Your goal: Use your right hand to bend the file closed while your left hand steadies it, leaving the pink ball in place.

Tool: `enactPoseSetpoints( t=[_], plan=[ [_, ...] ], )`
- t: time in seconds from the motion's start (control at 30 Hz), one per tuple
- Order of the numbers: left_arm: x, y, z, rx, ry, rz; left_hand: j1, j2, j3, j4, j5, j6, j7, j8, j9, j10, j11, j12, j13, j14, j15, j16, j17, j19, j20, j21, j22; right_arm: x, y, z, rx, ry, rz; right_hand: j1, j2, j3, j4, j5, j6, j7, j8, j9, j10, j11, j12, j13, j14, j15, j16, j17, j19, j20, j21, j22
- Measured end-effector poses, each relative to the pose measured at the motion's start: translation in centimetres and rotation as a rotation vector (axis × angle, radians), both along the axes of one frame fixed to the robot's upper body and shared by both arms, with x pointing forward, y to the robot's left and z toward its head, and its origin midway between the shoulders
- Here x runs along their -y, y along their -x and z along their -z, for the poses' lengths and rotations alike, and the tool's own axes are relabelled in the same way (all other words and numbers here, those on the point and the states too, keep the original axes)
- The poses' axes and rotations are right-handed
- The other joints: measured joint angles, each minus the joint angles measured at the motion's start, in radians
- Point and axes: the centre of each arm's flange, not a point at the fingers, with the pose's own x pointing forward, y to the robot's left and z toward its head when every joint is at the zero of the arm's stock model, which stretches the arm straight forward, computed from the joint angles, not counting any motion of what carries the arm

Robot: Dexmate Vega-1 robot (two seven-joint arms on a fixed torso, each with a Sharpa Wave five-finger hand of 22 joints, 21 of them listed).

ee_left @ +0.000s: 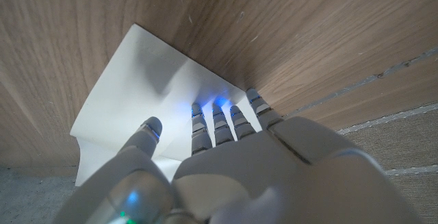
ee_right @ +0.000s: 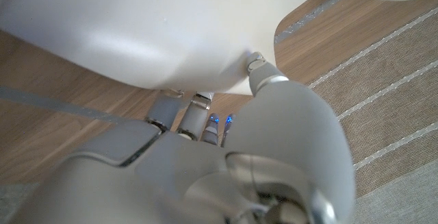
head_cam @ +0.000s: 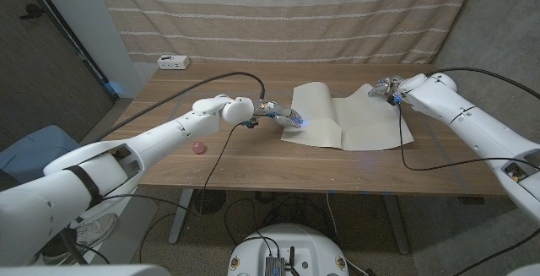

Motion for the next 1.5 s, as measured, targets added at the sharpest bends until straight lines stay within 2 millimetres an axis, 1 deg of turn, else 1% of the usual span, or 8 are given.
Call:
enactPoseSetpoints(
  t=[0.1, 0.13, 0.23, 0.47, 0.6, 0.7, 0.97, 1.5],
  plan=[
    [0.0, 0.1, 0.0, 0.000, 0.000, 0.002, 0.000, 0.000, 0.000, 0.000, 0.000, 0.000, 0.000, 0.000, 0.000, 0.000, 0.000, 0.000, 0.000, 0.000, 0.000, 0.000, 0.000, 0.000, 0.000, 0.000, 0.000, -0.7, -0.1, 0.1, -0.012, -0.022, -0.050, 0.009, 0.001, -0.005, -0.005, -0.007, -0.028, 0.011, 0.002, 0.000, -0.009, 0.009, 0.004, -0.004, 0.047, -0.012, 0.035, 0.023, 0.018, -0.025, 0.015, 0.005],
    [0.1, 0.1, 0.0, 0.003, 0.002, 0.002, 0.000, 0.000, 0.000, 0.000, 0.000, 0.000, 0.000, 0.000, 0.000, 0.000, 0.000, 0.000, 0.000, 0.000, 0.000, 0.000, 0.000, 0.000, 0.000, 0.000, 0.001, 2.2, 0.0, -0.2, -0.017, -0.039, -0.009, 0.010, 0.001, -0.008, -0.008, -0.008, -0.031, 0.014, 0.006, -0.001, -0.008, 0.009, 0.004, -0.005, 0.068, -0.017, 0.051, 0.033, 0.022, -0.029, 0.020, 0.005],
    [0.1, 0.1, 0.0, 0.004, 0.002, 0.002, 0.000, 0.000, -0.001, 0.001, 0.000, 0.000, 0.000, 0.000, 0.000, 0.000, 0.000, 0.000, 0.000, 0.000, 0.000, 0.000, 0.000, 0.000, 0.000, 0.000, 0.004, 2.6, 0.0, -0.3, -0.018, -0.065, -0.031, 0.021, 0.000, -0.023, -0.003, -0.012, -0.042, 0.006, 0.012, -0.005, -0.008, 0.009, 0.011, -0.004, 0.137, -0.038, 0.105, 0.065, 0.031, -0.030, 0.036, 0.009],
    [0.2, 0.2, 0.0, 0.007, 0.002, 0.003, 0.000, 0.000, -0.003, 0.003, 0.000, 0.000, 0.000, 0.000, 0.000, 0.000, 0.000, 0.000, 0.000, 0.000, 0.000, 0.000, 0.000, 0.000, 0.000, 0.000, 0.004, 2.8, 0.2, -0.1, -0.026, -0.099, -0.067, -0.052, -0.012, -0.080, 0.047, -0.016, -0.056, 0.003, 0.018, -0.005, 0.010, 0.038, 0.019, -0.010, 0.260, -0.081, 0.171, 0.087, 0.073, -0.023, 0.080, 0.019],
    [0.2, 0.3, 0.0, 0.007, 0.002, 0.003, 0.000, 0.000, -0.003, 0.003, 0.000, 0.000, 0.000, 0.000, 0.000, 0.000, 0.000, 0.000, 0.000, 0.000, 0.000, 0.000, 0.000, 0.000, 0.000, 0.000, 0.004, 3.0, 0.3, -0.1, -0.020, -0.102, -0.070, 0.066, 0.011, -0.025, -0.016, -0.008, -0.013, 0.013, 0.039, -0.009, 0.042, 0.017, 0.028, -0.014, 0.226, -0.081, 0.130, 0.066, 0.017, -0.079, 0.092, 0.026],
    [0.2, 0.3, 0.0, 0.007, 0.003, 0.003, 0.000, 0.000, -0.003, 0.003, 0.002, 0.000, 0.000, 0.000, 0.000, 0.000, 0.000, 0.000, 0.000, 0.000, 0.000, 0.000, 0.000, 0.000, 0.000, 0.000, 0.004, 3.1, 0.3, -0.3, 0.000, -0.097, -0.053, 0.154, -0.001, -0.003, -0.038, -0.008, 0.015, 0.027, 0.042, -0.009, 0.085, -0.008, 0.037, -0.012, 0.213, -0.074, 0.120, 0.075, -0.012, -0.123, 0.110, 0.036],
    [0.1, 0.4, 0.1, 0.006, 0.002, 0.000, 0.000, 0.000, 0.001, 0.007, 0.004, 0.000, 0.000, 0.000, 0.000, -0.005, 0.005, 0.000, 0.000, 0.000, 0.000, 0.000, 0.000, 0.000, 0.000, 0.000, 0.003, 2.6, 1.2, -0.6, 0.090, -0.079, -0.012, 0.249, -0.007, 0.017, -0.027, -0.011, -0.018, 0.066, 0.030, -0.006, 0.175, -0.034, 0.059, -0.006, 0.250, -0.070, 0.129, 0.103, -0.031, -0.123, 0.175, 0.064],
    [0.4, 1.1, 0.2, 0.023, -0.012, -0.003, -0.011, -0.011, -0.001, 0.005, 0.004, 0.033, 0.021, 0.016, 0.000, 0.041, 0.010, 0.012, -0.003, 0.069, 0.008, 0.008, 0.000, 0.023, 0.010, 0.004, 0.001, 0.5, 3.6, -1.8, 0.229, 0.061, 0.175, 0.279, -0.016, 0.021, -0.023, -0.012, -0.003, 0.080, 0.034, -0.009, 0.271, -0.016, 0.081, -0.002, 0.261, -0.059, 0.124, 0.100, -0.030, -0.121, 0.226, 0.078]
  ],
)
